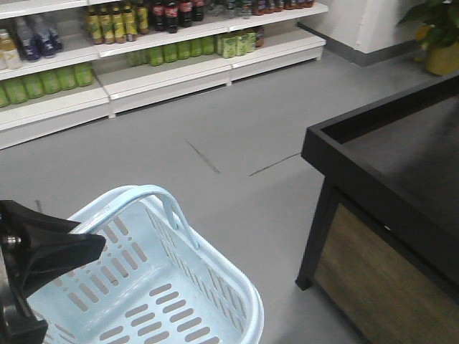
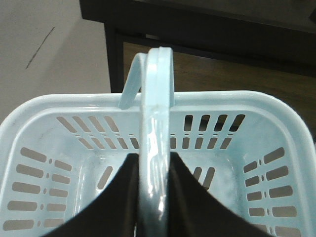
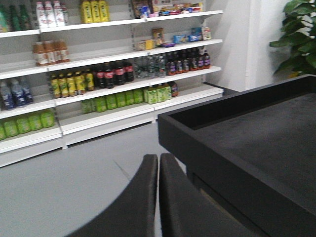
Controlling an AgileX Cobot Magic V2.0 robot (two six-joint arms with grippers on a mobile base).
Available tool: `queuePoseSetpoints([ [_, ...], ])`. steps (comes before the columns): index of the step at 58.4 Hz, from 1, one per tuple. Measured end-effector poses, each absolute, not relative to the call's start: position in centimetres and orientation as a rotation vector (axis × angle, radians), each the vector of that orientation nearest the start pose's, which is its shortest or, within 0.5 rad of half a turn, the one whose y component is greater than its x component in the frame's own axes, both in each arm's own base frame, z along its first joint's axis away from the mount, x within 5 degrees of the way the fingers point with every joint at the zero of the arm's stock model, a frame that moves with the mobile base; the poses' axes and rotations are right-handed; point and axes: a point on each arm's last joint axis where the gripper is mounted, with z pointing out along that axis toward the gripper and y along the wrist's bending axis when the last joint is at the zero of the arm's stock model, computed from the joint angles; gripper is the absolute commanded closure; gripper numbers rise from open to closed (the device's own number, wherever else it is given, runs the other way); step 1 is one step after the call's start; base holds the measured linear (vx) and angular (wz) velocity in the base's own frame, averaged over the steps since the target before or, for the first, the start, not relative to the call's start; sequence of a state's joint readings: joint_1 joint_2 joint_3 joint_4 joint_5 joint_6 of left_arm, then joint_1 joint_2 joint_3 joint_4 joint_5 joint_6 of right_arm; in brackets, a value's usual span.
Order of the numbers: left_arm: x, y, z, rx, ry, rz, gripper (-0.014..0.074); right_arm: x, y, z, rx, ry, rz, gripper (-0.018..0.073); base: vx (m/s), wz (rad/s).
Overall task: Pick three apples into basket with both arms
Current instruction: 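Turn the base toward the apple table carrying the basket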
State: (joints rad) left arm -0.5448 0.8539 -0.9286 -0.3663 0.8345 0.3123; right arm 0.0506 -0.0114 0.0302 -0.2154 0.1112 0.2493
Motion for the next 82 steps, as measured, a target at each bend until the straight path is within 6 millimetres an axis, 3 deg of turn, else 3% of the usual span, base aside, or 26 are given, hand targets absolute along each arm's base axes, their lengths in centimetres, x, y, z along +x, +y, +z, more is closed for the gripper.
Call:
queuePoseSetpoints([
  [82,12.25,-10.25,37.10,0.811,2.089,-0.563,0.0602,5.68,0.07,19.37,0.006,1.611,0.047,0.0565,0.15,-0.58],
])
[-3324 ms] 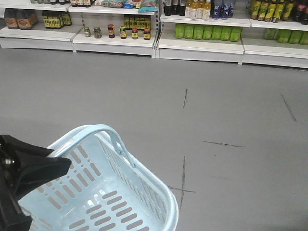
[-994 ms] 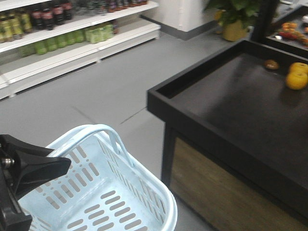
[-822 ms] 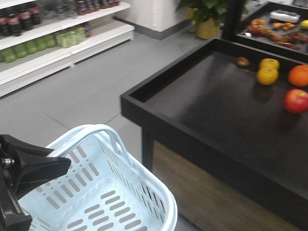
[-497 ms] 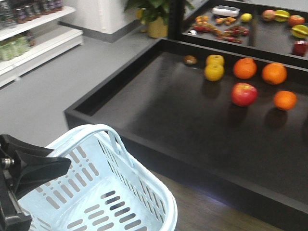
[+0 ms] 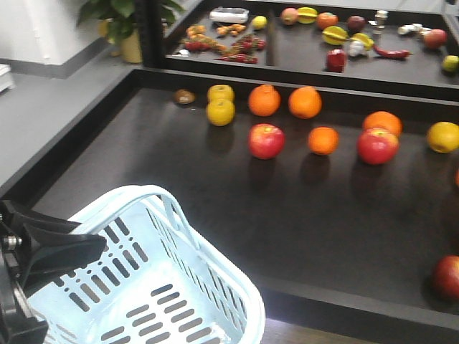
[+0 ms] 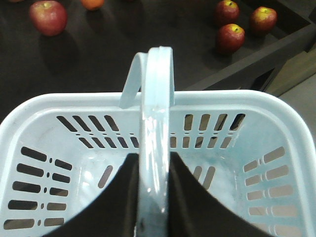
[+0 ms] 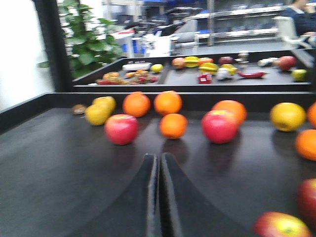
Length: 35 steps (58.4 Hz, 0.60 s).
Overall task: Pick three apples into basket with both arms
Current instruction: 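Turn the base toward the apple table carrying the basket, then drive up to the fruit table edge and stop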
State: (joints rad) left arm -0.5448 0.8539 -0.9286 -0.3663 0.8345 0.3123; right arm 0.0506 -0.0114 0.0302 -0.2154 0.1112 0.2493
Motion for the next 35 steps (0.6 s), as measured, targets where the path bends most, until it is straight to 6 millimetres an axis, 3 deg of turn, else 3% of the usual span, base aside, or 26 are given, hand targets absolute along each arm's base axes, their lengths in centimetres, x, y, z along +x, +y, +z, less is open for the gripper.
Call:
queuePoseSetpoints([
  [35,12.25,-10.25,37.10,0.811,2.089,-0.563,0.0602,5.68,0.07,19.37,0.006,1.611,0.047,0.0565,0.10,-0.34],
])
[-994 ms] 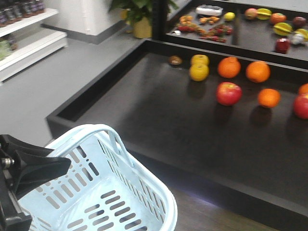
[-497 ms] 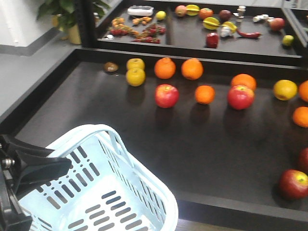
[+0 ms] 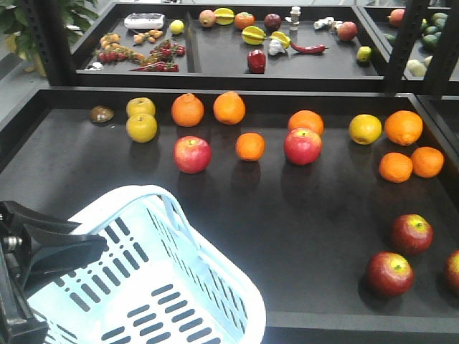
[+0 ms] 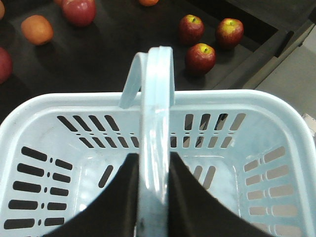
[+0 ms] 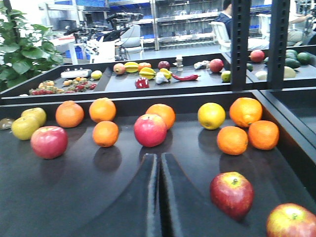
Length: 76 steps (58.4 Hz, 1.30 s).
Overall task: Pick three apples into basket with both arms
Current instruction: 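Drive up to the fruit table edge and stop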
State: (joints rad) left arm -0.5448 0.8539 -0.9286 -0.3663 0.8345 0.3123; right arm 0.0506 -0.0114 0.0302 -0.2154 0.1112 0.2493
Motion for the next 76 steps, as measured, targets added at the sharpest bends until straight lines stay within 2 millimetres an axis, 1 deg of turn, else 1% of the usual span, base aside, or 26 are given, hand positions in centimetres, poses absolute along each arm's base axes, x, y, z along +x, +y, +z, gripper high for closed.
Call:
queuePoseSetpoints([
  [30,12.25,-10.25,37.10,0.811,2.089,-0.563,0.0602,5.68,0.07,19.37,0.006,1.611,0.047,0.0565,0.06,-0.06],
  [76,12.25,-10.25,37.10,0.811,2.089,-0.563,0.0602,5.68,0.07,19.37,0.006,1.611,0.047,0.0565,0.09,0.03],
])
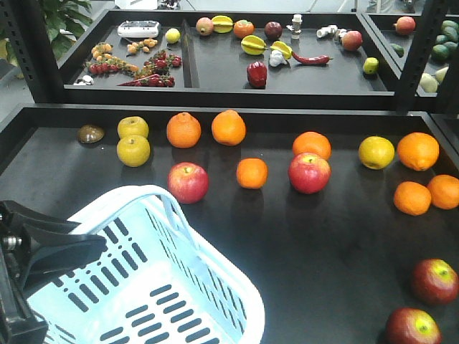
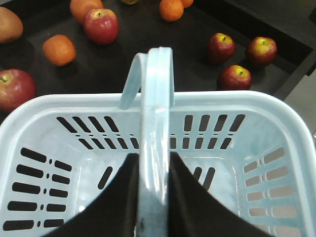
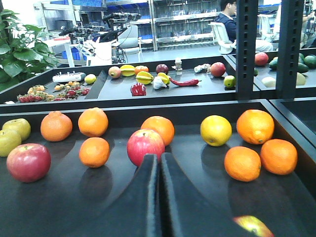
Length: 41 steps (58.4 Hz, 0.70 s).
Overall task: Pick three apples into basket with both arms
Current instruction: 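Drive up to the fruit table edge and stop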
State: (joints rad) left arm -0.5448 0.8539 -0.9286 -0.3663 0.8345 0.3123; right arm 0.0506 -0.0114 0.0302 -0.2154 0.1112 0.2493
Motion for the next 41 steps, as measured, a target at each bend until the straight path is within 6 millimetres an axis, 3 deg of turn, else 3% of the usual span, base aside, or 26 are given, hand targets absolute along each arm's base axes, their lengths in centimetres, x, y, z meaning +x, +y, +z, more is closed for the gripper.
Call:
queuePoseSetpoints([
  [41,12.25,-10.25,37.10,0.811,2.089,-0.563,0.0602,5.68,0.07,19.37,0.006,1.611,0.047,0.0565,0.05,0.00],
])
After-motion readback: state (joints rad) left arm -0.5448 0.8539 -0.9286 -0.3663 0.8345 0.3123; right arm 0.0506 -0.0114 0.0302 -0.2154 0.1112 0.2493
